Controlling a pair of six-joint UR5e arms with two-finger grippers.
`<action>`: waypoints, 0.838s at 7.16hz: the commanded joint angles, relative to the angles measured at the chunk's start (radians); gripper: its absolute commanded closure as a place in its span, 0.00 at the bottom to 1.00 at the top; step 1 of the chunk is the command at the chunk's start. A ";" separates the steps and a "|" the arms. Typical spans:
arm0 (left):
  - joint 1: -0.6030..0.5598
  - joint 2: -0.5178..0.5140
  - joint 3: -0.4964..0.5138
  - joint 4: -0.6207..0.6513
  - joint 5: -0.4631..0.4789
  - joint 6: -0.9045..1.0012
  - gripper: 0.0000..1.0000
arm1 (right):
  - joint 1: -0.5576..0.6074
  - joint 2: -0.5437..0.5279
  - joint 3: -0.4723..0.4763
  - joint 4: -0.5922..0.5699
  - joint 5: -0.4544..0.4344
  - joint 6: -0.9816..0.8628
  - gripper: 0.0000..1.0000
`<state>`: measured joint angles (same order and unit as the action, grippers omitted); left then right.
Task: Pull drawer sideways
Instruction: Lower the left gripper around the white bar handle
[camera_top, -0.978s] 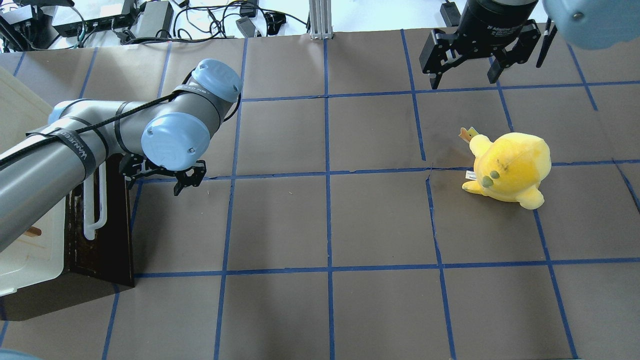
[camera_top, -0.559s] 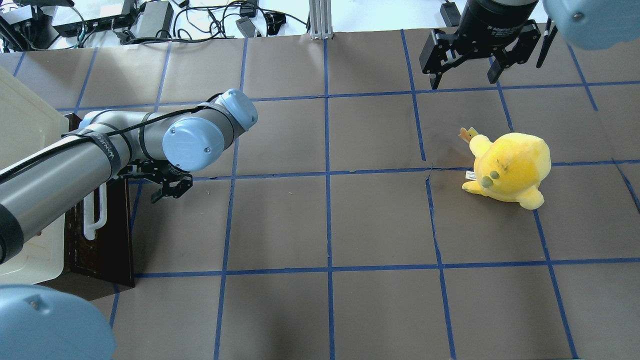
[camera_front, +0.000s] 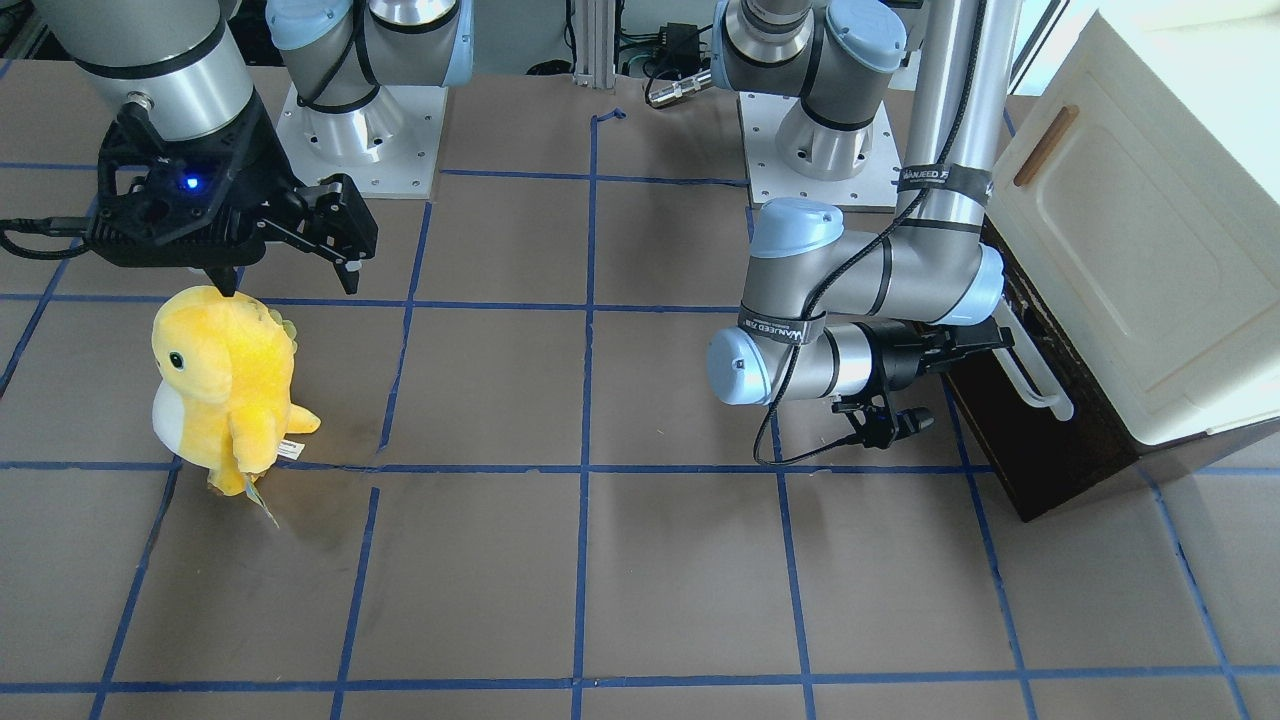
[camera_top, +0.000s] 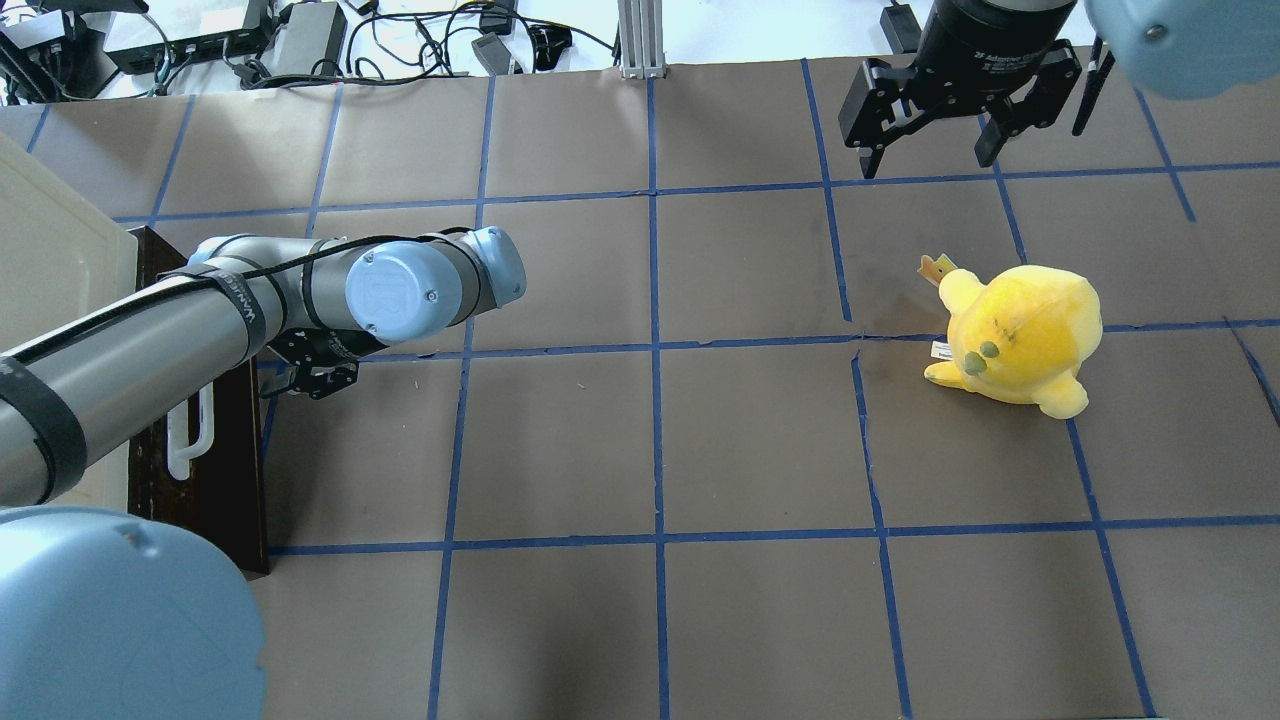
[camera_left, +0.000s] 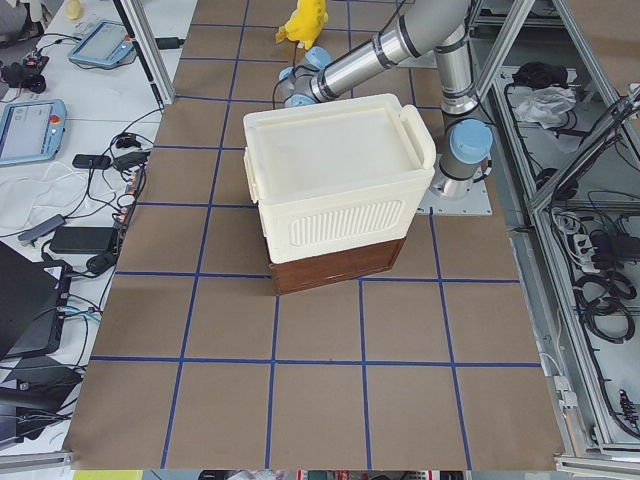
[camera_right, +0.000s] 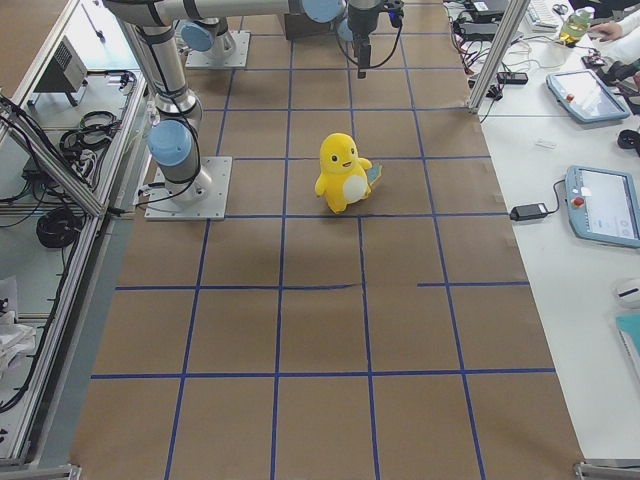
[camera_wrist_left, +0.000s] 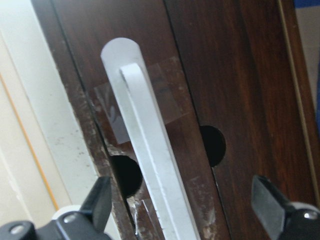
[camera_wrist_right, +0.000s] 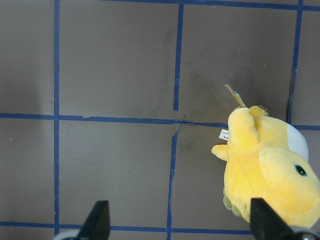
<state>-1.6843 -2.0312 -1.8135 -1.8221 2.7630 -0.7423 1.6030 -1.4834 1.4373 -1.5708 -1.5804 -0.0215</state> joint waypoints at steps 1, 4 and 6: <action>0.000 -0.010 -0.012 -0.006 0.018 -0.017 0.03 | 0.000 0.000 0.000 0.000 -0.001 0.000 0.00; 0.009 -0.015 0.000 -0.009 0.018 -0.113 0.06 | 0.000 0.000 0.000 0.000 0.000 0.000 0.00; 0.020 -0.020 0.000 -0.009 0.020 -0.114 0.06 | 0.000 0.000 0.000 0.000 0.000 0.000 0.00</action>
<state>-1.6725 -2.0483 -1.8138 -1.8315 2.7813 -0.8494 1.6030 -1.4834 1.4374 -1.5708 -1.5800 -0.0215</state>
